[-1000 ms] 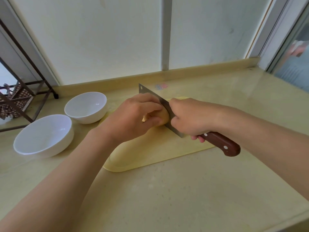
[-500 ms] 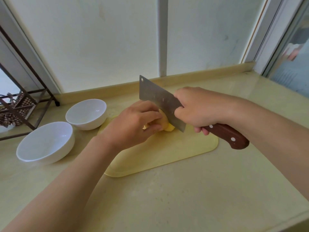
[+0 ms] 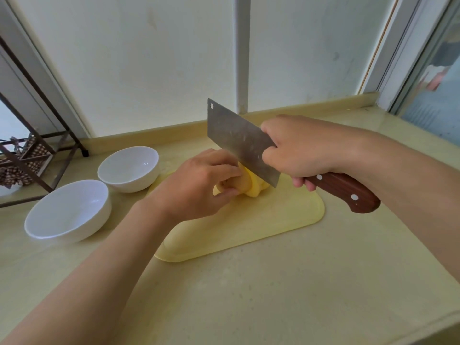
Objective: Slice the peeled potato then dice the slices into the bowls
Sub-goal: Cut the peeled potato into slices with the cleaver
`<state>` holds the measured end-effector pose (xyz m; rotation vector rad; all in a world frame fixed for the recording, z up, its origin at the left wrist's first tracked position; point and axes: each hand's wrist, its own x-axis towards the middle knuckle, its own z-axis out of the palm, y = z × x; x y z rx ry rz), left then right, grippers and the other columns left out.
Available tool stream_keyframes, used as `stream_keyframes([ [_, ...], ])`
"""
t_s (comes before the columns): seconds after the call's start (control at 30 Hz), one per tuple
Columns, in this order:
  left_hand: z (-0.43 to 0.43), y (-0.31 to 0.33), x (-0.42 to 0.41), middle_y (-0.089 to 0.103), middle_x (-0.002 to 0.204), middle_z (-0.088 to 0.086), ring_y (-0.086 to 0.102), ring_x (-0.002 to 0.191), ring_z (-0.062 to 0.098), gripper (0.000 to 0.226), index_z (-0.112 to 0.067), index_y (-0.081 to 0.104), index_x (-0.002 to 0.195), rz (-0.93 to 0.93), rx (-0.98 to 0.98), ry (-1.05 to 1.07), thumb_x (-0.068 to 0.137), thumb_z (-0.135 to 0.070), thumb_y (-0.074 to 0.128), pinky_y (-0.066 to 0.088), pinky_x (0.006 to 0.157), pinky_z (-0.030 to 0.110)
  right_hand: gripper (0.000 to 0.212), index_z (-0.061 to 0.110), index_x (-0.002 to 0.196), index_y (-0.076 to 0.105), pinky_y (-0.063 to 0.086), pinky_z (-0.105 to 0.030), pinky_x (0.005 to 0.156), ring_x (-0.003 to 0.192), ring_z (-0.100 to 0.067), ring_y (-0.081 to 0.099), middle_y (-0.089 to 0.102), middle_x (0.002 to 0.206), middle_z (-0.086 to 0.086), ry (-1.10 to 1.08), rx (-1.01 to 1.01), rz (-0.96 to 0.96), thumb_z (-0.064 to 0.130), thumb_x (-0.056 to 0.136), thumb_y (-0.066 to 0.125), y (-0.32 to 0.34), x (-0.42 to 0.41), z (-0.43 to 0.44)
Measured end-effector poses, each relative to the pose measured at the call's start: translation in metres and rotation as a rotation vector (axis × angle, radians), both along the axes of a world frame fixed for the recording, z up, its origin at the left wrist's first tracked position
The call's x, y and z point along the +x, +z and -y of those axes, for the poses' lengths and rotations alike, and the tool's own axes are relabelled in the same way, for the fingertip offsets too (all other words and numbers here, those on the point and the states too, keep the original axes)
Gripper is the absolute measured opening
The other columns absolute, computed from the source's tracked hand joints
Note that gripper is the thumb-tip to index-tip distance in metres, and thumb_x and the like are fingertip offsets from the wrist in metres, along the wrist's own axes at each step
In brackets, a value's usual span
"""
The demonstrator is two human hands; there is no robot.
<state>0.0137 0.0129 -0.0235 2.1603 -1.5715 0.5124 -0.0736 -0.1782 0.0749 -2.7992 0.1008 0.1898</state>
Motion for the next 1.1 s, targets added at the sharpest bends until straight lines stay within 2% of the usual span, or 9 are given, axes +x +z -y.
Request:
stream_keyframes([
  [0.4,-0.001,0.0,0.0,0.064,0.105,0.001,0.058,0.086,0.021,0.026,-0.012,0.072,0.104,-0.006,0.007,0.007,0.079,-0.018,0.076,0.052,0.073,0.035,0.017,-0.001,0.099,0.053,0.045,-0.027,0.04,0.039,-0.025,0.063,0.066,0.048,-0.009,0.012,-0.019,-0.012,0.011,0.094,0.041,0.003,-0.002,-0.004],
  [0.67,0.0,0.002,0.0,0.063,0.102,0.002,0.057,0.084,0.021,0.024,-0.011,0.072,0.101,0.003,0.018,0.008,0.078,-0.018,0.076,0.052,0.07,0.039,0.017,0.001,0.102,0.053,0.048,-0.029,0.042,0.04,-0.026,0.064,0.068,0.054,-0.012,0.013,-0.031,-0.019,0.011,0.094,0.042,0.005,-0.008,-0.007],
  [0.9,0.001,0.005,-0.003,0.059,0.098,-0.001,0.052,0.082,0.017,0.023,-0.012,0.07,0.099,0.027,0.053,0.03,0.077,-0.018,0.073,0.046,0.071,0.029,0.026,-0.003,0.11,0.059,0.044,-0.024,0.037,0.039,-0.026,0.064,0.068,0.054,-0.014,0.028,-0.065,-0.053,0.008,0.094,0.042,0.008,-0.014,-0.015],
  [1.1,0.001,0.006,-0.003,0.06,0.098,-0.001,0.052,0.081,0.018,0.024,-0.013,0.07,0.1,0.027,0.063,0.046,0.078,-0.022,0.07,0.043,0.071,0.025,0.02,-0.002,0.102,0.057,0.043,-0.023,0.037,0.038,-0.025,0.062,0.067,0.055,-0.014,0.021,-0.07,-0.06,0.008,0.095,0.041,0.01,-0.018,-0.017],
])
